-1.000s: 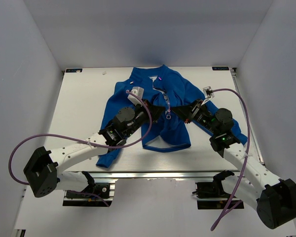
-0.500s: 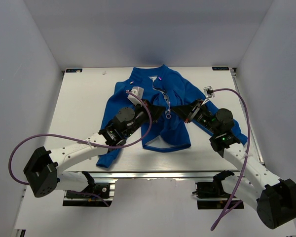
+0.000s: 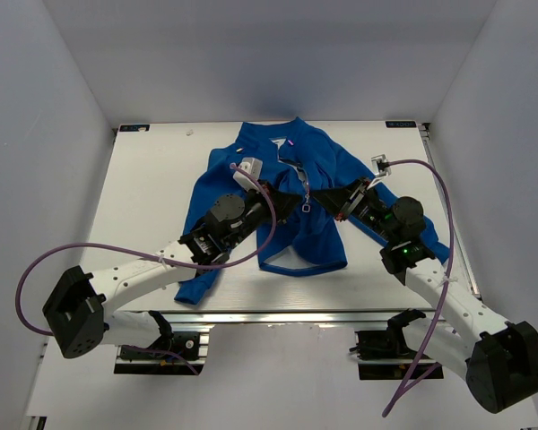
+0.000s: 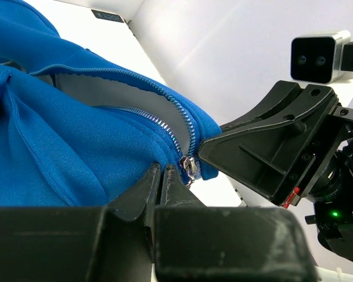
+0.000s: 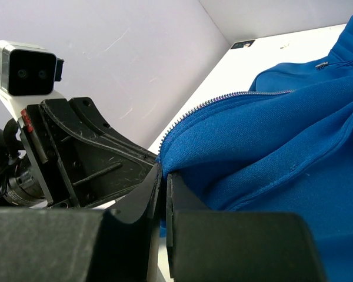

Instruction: Zip up the jacket

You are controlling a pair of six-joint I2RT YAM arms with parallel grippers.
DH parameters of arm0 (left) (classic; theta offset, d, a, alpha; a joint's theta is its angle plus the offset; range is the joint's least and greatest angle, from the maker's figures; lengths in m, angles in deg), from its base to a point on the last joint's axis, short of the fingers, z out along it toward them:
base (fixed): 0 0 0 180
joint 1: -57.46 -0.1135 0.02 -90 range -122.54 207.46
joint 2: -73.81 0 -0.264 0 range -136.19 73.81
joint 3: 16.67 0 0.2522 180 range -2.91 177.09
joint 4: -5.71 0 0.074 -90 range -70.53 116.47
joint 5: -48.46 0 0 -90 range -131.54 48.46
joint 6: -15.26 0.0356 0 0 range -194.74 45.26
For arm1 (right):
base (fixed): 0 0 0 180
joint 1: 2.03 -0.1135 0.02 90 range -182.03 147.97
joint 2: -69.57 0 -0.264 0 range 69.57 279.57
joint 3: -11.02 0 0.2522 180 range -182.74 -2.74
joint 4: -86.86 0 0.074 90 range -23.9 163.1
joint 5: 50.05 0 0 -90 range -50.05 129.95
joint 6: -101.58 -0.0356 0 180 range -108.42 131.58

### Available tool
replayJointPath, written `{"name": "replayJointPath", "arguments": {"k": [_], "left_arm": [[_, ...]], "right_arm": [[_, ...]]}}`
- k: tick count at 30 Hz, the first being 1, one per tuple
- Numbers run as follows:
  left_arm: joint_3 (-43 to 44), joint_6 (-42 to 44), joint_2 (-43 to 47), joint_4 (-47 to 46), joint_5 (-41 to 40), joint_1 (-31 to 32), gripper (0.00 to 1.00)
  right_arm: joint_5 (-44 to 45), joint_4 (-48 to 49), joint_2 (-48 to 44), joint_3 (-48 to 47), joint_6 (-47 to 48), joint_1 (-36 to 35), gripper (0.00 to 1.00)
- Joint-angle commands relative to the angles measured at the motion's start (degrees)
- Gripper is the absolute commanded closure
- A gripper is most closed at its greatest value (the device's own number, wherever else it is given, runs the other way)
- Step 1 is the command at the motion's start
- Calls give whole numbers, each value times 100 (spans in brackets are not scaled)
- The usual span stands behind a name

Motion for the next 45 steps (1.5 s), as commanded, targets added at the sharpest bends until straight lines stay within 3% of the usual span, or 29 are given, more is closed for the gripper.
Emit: {"name": "replayJointPath", "arguments": {"k": [1, 13, 21, 45], "left_arm": [[-32, -39, 259, -151, 232, 13, 100], [-59, -48, 514, -36, -418, 13, 100], [12, -39, 382, -98, -331, 13, 100], [-76, -100, 242, -353, -22, 13, 100]], "right_arm": [[-5, 511, -44, -264, -23, -34, 100], [74, -210, -326, -167, 276, -34, 100], [-242, 89, -167, -247, 153, -34, 100], [-128, 230, -97, -290, 91, -34, 100]]}}
